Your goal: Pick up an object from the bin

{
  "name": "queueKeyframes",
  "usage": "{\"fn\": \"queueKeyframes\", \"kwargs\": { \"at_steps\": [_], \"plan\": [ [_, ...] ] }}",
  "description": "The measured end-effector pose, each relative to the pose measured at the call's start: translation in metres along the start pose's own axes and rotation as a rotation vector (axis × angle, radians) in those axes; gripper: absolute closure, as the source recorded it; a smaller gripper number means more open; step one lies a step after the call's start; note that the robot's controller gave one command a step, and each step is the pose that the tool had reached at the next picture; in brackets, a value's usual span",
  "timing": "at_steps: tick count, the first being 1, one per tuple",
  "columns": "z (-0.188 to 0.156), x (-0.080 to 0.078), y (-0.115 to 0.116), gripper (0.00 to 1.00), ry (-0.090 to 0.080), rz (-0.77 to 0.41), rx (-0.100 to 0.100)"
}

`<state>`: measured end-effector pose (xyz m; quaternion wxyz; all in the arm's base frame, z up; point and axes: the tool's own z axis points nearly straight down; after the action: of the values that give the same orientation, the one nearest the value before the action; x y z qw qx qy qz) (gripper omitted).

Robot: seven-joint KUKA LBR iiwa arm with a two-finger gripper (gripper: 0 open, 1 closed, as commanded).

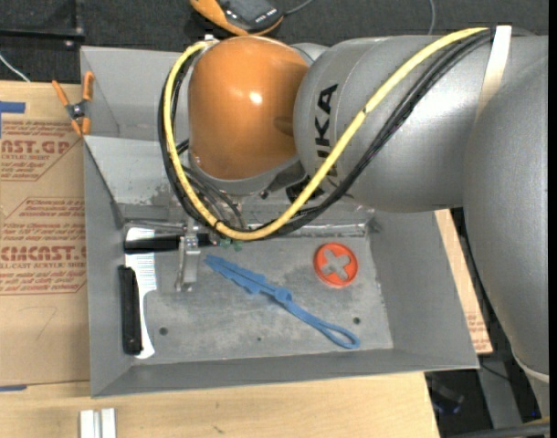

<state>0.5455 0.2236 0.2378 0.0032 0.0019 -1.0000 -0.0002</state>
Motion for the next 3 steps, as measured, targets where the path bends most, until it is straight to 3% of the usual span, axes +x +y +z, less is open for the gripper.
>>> {"fn": "queueKeyframes", "kwargs": {
  "at_steps": [1,2,3],
  "plan": [
    [-0.005,-0.002,-0.002,0.00,-0.008,0.004,-0.002],
    [0.124,-0.022,-0.076,0.00,-0.006,-0.005,-0.003],
    [0.091,-0.036,-0.088,0.00,-0.007,0.056,-0.003]
  ]
}}
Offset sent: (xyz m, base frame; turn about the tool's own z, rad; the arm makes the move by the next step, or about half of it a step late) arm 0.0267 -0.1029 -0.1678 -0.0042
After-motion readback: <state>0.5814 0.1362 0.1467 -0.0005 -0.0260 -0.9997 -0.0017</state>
